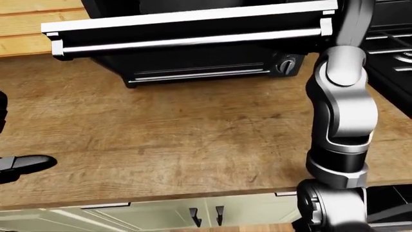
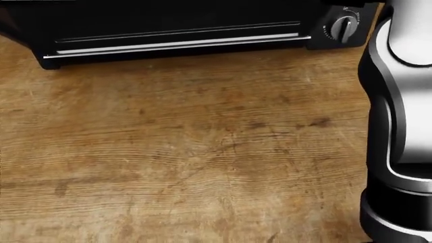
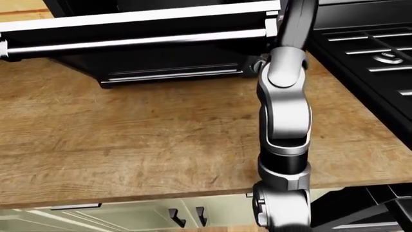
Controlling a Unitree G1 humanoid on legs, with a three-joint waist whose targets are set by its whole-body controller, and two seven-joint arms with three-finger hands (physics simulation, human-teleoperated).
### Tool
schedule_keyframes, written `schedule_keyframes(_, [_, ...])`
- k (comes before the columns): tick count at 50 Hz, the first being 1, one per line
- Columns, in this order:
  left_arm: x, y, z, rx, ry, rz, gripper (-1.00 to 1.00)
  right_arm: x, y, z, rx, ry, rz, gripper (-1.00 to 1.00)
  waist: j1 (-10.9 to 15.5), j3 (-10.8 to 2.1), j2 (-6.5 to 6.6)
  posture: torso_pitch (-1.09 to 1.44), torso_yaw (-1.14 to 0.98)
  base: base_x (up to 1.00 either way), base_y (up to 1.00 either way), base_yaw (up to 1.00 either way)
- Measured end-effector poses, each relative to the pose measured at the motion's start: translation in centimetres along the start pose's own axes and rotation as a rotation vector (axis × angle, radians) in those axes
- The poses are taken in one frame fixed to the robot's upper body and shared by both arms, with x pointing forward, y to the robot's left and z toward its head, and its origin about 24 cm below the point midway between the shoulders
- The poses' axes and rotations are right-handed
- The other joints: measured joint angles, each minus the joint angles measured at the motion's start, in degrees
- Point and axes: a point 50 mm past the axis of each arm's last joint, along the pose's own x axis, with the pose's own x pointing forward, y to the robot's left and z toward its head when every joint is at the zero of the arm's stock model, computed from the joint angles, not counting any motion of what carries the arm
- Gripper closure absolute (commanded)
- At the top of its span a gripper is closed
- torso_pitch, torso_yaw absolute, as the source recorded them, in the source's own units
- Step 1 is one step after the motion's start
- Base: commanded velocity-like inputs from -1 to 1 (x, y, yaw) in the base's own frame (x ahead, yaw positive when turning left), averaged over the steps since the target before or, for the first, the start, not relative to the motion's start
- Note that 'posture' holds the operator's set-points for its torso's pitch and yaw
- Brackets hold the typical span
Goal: Close the toaster oven door.
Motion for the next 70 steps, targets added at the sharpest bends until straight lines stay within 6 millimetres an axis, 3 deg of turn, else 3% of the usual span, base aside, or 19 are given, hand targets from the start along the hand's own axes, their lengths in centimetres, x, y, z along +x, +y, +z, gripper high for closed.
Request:
schedule_keyframes(23, [-0.5,-0.4,-0.1,-0.007,0.007,-0.016,-1.00,1.6,0.6,-0.6,-0.013,-0.036,0.008,-1.00,-0.2,-0.40,-0.21,0.00,0.00,0.00,0.00,0.00])
schedule_keyframes(70, [-3.6,-7.0,-0.6,-0.091,0.078,-0.334,-1.00,2.1,0.6,0.1,-0.011,-0.040,0.005,-1.00,0.0,-0.36,-0.10,0.00,0.00,0.00,0.00,0.00])
